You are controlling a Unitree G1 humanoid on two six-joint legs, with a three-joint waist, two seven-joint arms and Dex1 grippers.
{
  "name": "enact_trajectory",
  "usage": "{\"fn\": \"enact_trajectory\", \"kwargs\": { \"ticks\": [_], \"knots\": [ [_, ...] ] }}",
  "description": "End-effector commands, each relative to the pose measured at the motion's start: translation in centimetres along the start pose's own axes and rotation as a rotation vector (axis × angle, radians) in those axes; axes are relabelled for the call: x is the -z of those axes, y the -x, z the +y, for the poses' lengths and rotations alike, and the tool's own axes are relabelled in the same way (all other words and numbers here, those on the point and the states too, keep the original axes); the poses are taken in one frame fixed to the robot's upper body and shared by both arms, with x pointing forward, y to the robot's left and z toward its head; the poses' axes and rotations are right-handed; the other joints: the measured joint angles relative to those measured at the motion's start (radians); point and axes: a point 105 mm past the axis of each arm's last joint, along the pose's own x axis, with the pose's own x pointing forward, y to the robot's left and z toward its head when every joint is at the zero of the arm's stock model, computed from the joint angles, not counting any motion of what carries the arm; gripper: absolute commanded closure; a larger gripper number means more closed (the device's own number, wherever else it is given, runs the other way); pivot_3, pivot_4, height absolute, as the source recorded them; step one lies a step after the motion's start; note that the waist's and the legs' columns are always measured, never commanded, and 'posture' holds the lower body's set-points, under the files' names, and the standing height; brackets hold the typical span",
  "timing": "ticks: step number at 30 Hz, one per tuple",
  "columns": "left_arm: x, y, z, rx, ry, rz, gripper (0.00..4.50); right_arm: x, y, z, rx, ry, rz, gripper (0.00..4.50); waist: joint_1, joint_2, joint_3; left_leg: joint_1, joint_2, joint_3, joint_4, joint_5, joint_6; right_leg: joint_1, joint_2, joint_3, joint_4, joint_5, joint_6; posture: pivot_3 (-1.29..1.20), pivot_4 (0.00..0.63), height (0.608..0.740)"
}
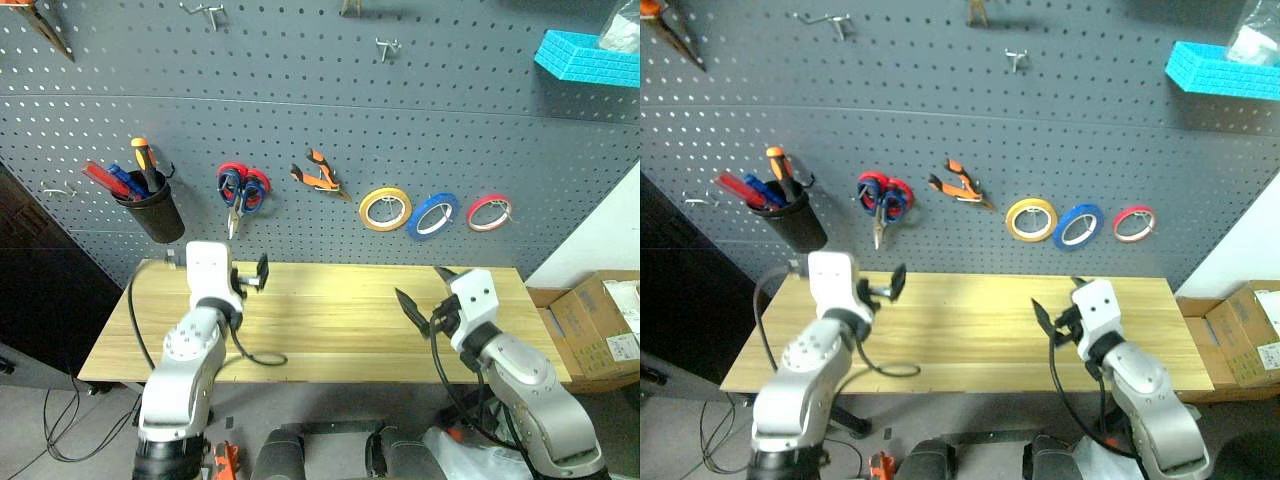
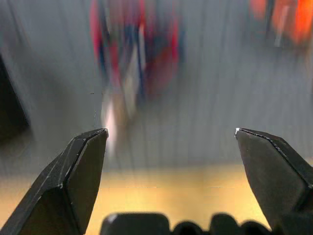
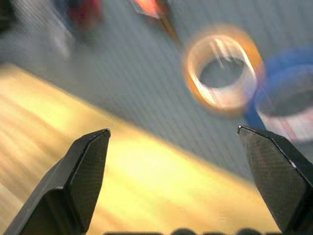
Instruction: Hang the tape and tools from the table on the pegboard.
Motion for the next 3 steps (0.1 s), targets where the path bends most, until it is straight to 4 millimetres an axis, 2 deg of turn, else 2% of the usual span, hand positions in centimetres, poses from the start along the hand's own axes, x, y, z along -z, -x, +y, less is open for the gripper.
{"fn": "enact_trajectory", "kwargs": {
  "ticks": [1, 2, 3],
  "knots": [
    [0.7, 0.3, 2.0, -0.028, 0.045, 0.017, 0.03, 1.1, 0.1, -0.6, 0.079, -0.033, 0.042, 0.00, -0.007, 0.003, -0.002, 0.000, 0.000, -0.002, 0.000, -0.003, -0.005, 0.000, 0.000, -0.001, -0.001, 0.000, 0.000, 0.13, 0.064, 0.740],
    [1.4, 0.3, 2.3, -0.026, 0.070, 0.043, 0.03, 1.5, 0.2, -0.8, 0.102, -0.051, 0.061, 0.00, -0.014, 0.011, -0.005, -0.001, 0.000, -0.005, 0.001, -0.004, -0.006, -0.001, 0.001, -0.004, -0.005, 0.000, 0.000, 0.13, 0.064, 0.740],
    [1.9, 0.3, 2.3, -0.012, 0.097, 0.063, 0.03, 1.8, 0.2, -1.2, 0.128, -0.069, 0.070, 0.00, -0.014, 0.011, -0.005, -0.003, 0.000, -0.015, 0.001, -0.004, -0.007, -0.001, 0.004, -0.010, -0.019, 0.003, -0.002, 0.12, 0.062, 0.740]
  ]
}}
